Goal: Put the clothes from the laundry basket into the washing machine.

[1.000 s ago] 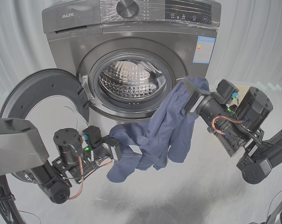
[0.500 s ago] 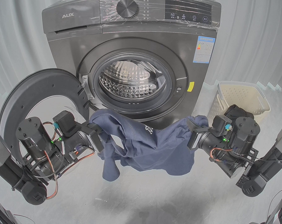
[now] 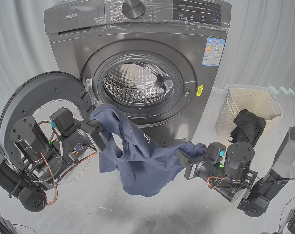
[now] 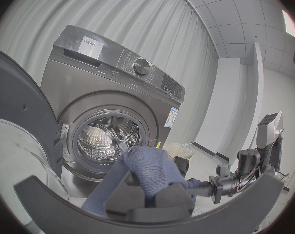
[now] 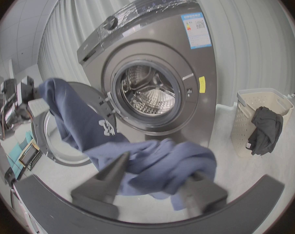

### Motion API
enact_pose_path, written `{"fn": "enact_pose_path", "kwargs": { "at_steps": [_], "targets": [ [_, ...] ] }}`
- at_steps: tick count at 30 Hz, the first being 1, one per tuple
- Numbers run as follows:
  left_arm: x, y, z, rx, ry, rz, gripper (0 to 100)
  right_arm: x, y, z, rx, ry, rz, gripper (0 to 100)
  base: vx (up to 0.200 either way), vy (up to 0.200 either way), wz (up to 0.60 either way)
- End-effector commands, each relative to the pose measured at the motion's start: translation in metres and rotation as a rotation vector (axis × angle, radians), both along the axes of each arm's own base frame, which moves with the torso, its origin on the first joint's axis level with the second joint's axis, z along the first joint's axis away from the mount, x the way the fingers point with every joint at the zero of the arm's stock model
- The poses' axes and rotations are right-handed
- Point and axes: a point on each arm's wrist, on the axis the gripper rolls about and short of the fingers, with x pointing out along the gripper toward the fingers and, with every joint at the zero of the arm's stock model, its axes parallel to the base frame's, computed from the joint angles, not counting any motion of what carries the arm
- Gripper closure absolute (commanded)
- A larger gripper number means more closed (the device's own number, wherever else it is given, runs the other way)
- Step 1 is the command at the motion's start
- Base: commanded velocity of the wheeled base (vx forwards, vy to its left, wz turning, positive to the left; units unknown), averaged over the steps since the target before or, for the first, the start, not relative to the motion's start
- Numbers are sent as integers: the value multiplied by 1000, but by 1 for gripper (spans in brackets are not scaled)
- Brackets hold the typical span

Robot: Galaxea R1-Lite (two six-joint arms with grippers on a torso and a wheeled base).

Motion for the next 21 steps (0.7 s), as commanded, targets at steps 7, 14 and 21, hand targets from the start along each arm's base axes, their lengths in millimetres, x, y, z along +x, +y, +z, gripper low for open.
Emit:
{"fn": "enact_pose_path", "kwargs": {
  "at_steps": [7, 14, 21],
  "targets": [
    [0, -2, 4, -13, -15, -7, 100, -41, -7, -54, -195, 200, 114, 0, 0, 0, 0],
    [2, -2, 6, -18, -20, -3, 100, -63, 0, -60, -228, 230, 200, 0, 0, 0, 0],
    [1, -3, 6, -17, -21, -6, 100, -70, 9, -64, -231, 220, 247, 0, 0, 0, 0]
  ]
}}
